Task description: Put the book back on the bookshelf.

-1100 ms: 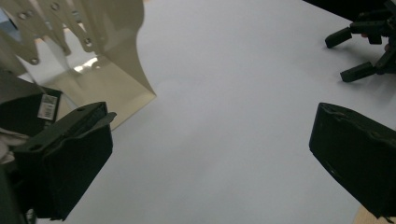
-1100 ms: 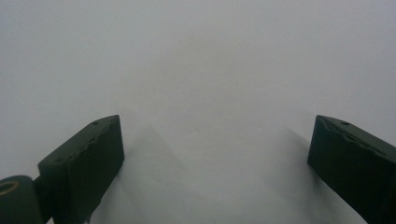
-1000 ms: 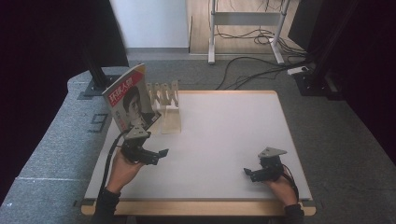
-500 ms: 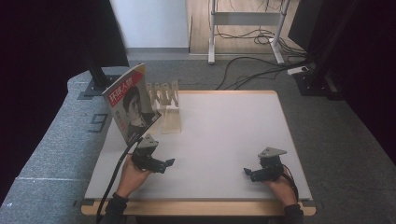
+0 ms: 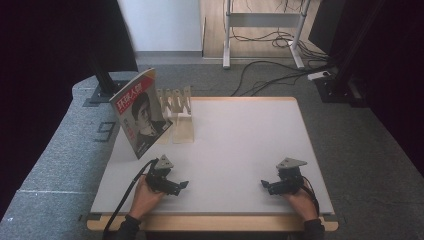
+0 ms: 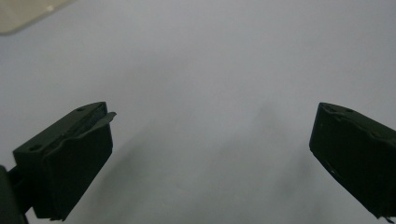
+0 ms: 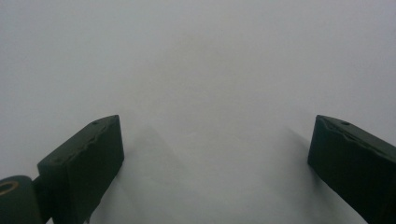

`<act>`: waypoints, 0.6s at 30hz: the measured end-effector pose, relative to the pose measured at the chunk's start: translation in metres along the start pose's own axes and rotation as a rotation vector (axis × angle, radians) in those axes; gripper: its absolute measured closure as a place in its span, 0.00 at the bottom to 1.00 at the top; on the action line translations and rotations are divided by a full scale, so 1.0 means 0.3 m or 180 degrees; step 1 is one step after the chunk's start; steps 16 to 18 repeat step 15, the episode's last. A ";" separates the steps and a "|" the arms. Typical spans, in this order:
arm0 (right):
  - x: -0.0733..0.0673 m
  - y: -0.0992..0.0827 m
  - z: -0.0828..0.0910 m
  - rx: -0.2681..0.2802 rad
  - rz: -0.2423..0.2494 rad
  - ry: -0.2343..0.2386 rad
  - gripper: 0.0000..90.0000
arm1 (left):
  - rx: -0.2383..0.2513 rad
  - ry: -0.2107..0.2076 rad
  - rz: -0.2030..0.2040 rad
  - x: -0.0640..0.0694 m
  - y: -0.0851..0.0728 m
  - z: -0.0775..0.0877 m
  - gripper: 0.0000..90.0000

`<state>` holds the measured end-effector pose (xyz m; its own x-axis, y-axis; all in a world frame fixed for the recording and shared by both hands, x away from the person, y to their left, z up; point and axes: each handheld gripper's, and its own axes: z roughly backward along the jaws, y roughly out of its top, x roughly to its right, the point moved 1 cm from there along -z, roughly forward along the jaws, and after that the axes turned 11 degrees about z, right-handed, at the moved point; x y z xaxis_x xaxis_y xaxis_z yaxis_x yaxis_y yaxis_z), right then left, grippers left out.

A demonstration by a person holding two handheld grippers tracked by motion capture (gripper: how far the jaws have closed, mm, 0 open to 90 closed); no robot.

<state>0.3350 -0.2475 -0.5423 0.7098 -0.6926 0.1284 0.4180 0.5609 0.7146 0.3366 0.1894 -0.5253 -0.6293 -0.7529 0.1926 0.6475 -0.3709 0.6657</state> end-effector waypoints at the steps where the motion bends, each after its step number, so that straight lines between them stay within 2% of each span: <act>1: 0.000 0.000 0.000 0.0000 0.0000 0.0000 0.03 | -0.0044 0.0020 -0.0012 0.000 -0.008 -0.010 0.00; 5: 0.000 0.000 0.000 -0.0001 0.0001 -0.0002 0.03 | -0.0113 0.0151 -0.0117 0.014 -0.023 -0.028 0.00; 18: -0.002 -0.003 0.001 -0.0002 0.0004 -0.0009 0.03 | -0.0123 0.0146 -0.0098 0.013 -0.024 -0.028 0.00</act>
